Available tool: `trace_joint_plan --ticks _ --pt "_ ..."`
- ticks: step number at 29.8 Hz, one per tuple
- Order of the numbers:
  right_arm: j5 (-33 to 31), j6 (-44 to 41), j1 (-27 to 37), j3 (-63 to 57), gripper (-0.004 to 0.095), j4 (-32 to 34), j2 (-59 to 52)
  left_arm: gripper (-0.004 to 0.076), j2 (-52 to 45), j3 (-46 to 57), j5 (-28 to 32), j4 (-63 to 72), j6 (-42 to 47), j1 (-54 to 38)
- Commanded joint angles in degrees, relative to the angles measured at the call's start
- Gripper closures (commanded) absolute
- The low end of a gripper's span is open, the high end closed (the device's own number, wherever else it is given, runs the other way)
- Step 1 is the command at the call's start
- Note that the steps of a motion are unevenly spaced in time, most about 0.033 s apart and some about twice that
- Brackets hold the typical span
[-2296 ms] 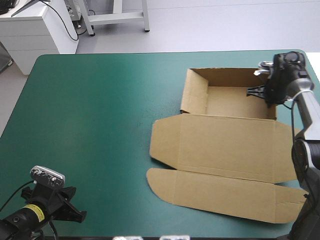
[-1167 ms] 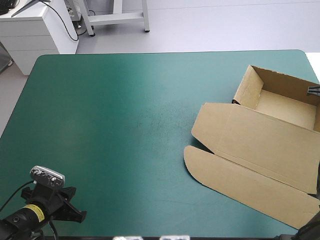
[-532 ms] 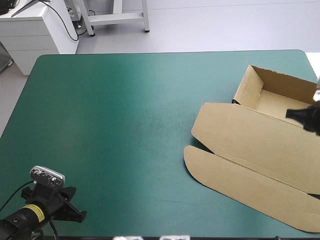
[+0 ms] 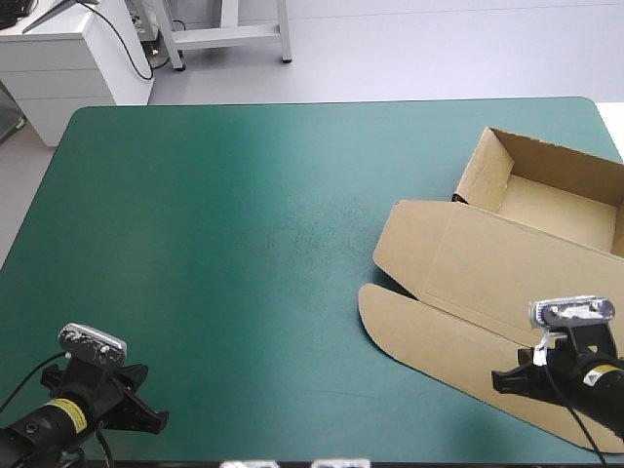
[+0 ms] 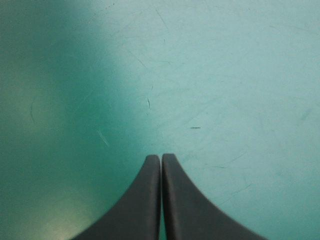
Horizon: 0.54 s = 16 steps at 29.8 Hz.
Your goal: Fold the box
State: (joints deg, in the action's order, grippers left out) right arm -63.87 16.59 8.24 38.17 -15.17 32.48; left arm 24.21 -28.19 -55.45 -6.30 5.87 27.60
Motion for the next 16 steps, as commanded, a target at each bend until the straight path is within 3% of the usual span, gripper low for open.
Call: trace_joint_plan --ticks 1,16 --pt "4.93 1.0 -0.19 -3.12 0.0794 -0.91 -3.31 0.0731 0.42 -1.38 3.0 -0.11 0.42 0.22" --pt "6.13 0.32 -0.19 -8.45 0.0812 -1.06 -9.7 0.0731 0.52 -1.38 2.98 -0.4 0.4 -0.36"
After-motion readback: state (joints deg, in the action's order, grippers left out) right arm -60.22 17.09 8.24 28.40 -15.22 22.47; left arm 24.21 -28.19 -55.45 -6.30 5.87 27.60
